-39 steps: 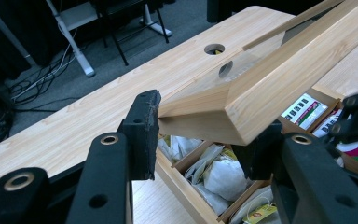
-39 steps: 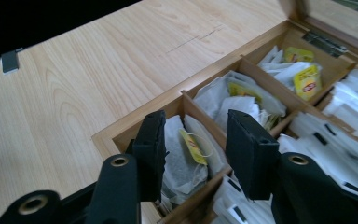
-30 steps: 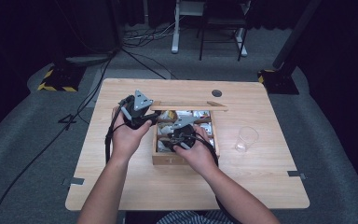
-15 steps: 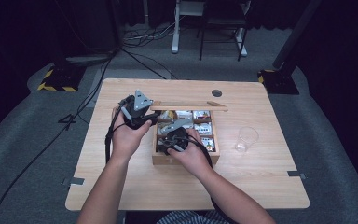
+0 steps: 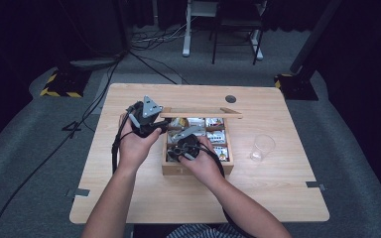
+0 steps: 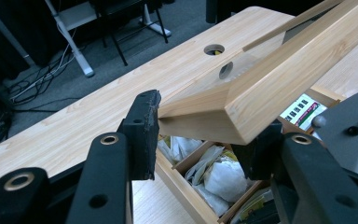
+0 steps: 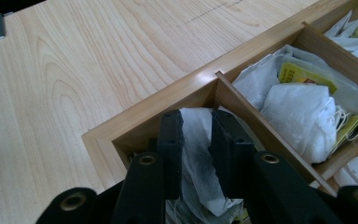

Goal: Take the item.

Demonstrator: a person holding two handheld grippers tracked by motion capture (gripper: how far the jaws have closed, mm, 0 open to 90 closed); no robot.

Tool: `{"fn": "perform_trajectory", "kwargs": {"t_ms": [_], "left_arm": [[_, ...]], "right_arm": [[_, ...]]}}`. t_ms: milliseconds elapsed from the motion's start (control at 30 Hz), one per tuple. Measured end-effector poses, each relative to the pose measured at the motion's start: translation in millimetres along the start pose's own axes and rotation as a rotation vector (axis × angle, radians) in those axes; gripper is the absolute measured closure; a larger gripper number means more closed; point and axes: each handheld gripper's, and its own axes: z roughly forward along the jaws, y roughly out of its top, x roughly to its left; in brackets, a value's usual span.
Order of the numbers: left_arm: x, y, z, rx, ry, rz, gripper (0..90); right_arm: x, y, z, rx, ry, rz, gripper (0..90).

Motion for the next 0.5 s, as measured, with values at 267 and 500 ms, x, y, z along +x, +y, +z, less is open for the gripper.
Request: {"fn": "perform_trajectory", "kwargs": {"t_ms": [267, 500], "left_arm": [[0.1, -0.2, 0.2, -0.003, -0.001, 0.000, 55.0], [0.2, -0.3, 0.1, -0.001, -0.002, 0.003, 55.0]], "right_arm": [[-1.7, -1.3, -3.5, -0.002, -0.012, -0.021, 90.0], [-2.3, 0.6, -14.8, -0.041, -0.021, -0.015, 90.0]]}}
